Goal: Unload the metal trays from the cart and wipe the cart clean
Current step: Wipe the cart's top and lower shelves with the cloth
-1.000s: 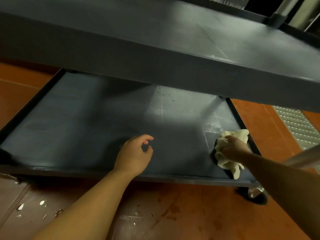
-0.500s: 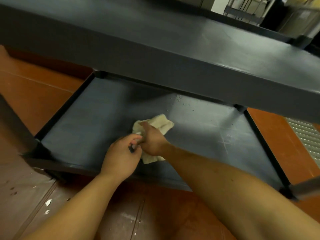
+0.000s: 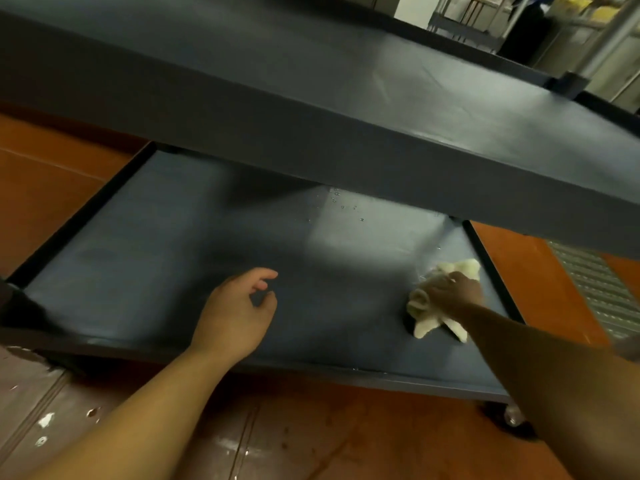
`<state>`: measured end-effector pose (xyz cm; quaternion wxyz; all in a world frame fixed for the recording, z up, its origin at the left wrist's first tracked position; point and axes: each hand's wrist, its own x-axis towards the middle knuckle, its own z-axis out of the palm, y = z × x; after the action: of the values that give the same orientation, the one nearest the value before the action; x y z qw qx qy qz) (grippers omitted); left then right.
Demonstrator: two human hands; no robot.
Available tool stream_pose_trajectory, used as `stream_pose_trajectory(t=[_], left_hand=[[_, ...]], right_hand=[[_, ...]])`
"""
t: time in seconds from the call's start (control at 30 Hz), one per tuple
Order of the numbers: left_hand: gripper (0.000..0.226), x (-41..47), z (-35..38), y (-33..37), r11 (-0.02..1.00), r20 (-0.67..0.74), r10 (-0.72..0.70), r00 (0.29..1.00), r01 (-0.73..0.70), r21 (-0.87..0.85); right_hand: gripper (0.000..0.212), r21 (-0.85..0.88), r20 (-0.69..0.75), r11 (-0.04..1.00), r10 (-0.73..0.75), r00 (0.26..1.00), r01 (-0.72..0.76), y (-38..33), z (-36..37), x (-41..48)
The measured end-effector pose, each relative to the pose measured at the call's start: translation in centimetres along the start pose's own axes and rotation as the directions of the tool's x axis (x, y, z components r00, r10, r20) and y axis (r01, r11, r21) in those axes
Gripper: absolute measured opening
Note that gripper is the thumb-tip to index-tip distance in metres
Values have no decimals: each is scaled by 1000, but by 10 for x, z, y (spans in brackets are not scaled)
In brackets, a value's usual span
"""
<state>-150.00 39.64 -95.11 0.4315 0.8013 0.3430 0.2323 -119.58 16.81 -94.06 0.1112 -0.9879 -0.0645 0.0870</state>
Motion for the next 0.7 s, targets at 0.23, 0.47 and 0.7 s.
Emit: stream_pose_trajectory(t=[0.23,0.47,0.7], left_hand=[[29,4,42,28,999,81,21,997,-19,-30],[34,-10,37,25,995,130,94,987,-97,17],[33,-1,16,4,1000,46,11,999,-12,13]], right_hand=[[98,145,193,987,45,980,-73,41,1,4],[65,253,246,966,-120,962,56,-23,11,11],[67,126,347,826,-555,756,549,-124,30,-45]])
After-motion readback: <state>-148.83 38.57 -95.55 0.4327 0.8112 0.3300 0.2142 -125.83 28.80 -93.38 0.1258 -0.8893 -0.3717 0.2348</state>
